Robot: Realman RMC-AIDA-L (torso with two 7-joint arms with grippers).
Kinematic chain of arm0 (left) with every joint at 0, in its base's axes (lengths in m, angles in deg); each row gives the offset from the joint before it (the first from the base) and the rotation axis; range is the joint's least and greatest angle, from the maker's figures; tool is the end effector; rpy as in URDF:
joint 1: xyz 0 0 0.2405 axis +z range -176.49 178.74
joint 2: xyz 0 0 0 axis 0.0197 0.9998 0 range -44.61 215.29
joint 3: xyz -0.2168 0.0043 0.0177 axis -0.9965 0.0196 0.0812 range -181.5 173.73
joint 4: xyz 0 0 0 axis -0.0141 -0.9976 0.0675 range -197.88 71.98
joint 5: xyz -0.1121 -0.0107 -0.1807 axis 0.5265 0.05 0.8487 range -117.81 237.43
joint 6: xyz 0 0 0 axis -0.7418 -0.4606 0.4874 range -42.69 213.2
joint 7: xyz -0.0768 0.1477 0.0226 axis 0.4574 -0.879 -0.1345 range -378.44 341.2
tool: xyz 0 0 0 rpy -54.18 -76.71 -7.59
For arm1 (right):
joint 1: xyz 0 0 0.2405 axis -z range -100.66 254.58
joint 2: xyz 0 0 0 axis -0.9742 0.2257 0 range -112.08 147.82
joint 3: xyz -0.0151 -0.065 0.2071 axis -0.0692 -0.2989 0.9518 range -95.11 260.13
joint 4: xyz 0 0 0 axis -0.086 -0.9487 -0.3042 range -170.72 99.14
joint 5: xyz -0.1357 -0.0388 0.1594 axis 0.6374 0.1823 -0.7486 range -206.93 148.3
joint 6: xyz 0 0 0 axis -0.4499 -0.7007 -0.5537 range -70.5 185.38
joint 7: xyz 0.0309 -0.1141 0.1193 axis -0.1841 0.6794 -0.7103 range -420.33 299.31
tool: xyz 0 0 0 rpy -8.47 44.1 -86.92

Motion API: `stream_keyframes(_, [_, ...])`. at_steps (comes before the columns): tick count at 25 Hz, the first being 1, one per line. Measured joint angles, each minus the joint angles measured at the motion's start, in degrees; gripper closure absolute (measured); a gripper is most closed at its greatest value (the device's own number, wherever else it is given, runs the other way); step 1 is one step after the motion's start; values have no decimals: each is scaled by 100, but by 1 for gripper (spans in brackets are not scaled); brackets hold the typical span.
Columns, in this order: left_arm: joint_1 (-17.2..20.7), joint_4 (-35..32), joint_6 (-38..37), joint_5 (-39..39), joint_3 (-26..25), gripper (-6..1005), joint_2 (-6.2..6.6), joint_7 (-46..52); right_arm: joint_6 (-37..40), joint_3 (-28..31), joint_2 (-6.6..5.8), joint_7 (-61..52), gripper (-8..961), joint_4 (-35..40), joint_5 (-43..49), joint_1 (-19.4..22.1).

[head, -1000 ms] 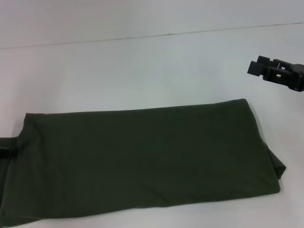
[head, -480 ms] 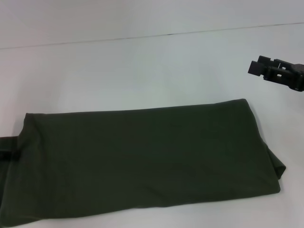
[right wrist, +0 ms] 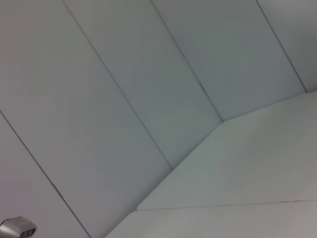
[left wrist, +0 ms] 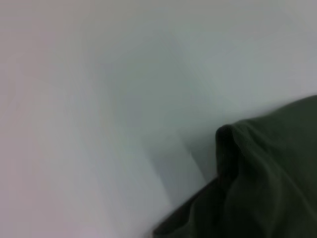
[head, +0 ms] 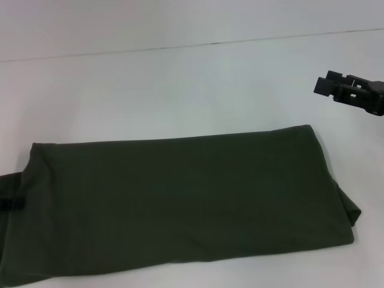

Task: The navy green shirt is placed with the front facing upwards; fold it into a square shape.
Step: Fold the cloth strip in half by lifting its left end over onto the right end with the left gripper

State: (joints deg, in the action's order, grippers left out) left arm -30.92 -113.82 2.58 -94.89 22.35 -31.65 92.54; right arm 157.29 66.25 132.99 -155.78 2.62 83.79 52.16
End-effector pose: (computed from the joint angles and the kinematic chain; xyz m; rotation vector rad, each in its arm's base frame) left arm -0.3279 0.3258 0.0629 -2.3432 -1.2913 0.0716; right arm 0.2689 0.3048 0.0863 -2.2958 1.0636 1.0723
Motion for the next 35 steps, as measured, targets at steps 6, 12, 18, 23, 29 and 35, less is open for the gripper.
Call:
stream_keyframes(6, [41, -81, -44, -56, -13, 138, -2, -3, 3, 0, 0, 0, 26, -4, -51, 20])
stream_keyframes(12, [46, -123, -65, -73, -22, 138, -5, -6, 8, 0, 0, 0, 26, -4, -57, 19])
stream_keyframes(18, [68, -130, -69, -87, -23, 138, -8, -7, 9, 0, 0, 0, 26, -6, -61, 13])
stream_keyframes(23, [86, -149, -168, -92, -44, 138, -3, -10, 9, 0, 0, 0, 26, -7, -62, 0])
stream_keyframes(29, [93, -160, -217, -98, -50, 138, 6, -10, -1, 0, 0, 0, 26, -3, -62, -9])
stream_keyframes(35, [110, -198, -237, -132, -49, 137, 16, 9, -3, 0, -5, 0, 27, 0, -61, -8])
